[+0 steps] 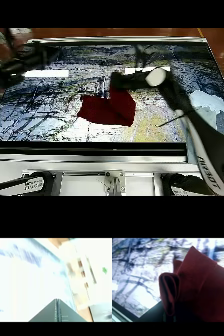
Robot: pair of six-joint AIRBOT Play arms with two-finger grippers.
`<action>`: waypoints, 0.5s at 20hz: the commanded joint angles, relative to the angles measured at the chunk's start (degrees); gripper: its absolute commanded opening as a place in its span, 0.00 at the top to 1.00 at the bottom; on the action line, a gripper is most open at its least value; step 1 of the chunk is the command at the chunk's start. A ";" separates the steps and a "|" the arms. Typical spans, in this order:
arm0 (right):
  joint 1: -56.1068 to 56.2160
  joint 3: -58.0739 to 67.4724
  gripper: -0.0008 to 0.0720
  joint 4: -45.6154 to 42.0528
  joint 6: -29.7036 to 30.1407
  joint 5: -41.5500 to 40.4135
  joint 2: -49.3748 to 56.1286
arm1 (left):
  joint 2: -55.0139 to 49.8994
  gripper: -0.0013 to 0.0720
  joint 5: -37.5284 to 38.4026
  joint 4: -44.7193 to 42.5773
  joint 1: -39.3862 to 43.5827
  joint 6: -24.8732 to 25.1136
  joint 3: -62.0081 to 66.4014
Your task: Fold the shirts.
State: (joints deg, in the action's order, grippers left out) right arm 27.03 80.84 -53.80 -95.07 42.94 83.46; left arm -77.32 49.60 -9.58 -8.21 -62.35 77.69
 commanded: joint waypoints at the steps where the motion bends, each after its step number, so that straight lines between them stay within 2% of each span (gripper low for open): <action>1: 11.28 -0.02 0.90 8.57 -2.19 -18.84 11.06 | 5.68 0.93 12.46 -0.07 -11.98 0.17 0.02; 3: 14.69 -0.02 0.90 15.82 -2.95 -25.86 16.85 | 6.32 0.93 21.86 -0.07 -15.58 0.22 0.02; 4: 15.85 0.00 0.79 21.07 -3.02 -28.85 19.26 | 6.56 0.93 25.42 -0.07 -16.68 0.59 0.02; 5: 16.55 0.00 0.39 26.25 -2.97 -31.06 20.94 | 6.88 0.93 27.39 -0.07 -17.16 1.79 0.02; 6: 16.90 -0.02 0.14 29.81 -2.78 -32.68 21.90 | 7.23 0.93 27.76 -0.07 -17.14 2.34 0.00; 8: 15.89 0.00 0.13 30.08 -2.49 -31.61 20.96 | 7.56 0.93 26.97 -0.02 -16.37 2.71 0.02; 10: 12.74 -0.02 0.13 26.01 -0.55 -23.65 17.29 | 7.54 0.93 26.95 -0.07 -16.00 3.21 0.02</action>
State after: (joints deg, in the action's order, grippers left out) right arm 41.25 80.82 -28.80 -97.32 15.68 102.06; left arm -70.28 74.15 -9.74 -23.77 -60.16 77.67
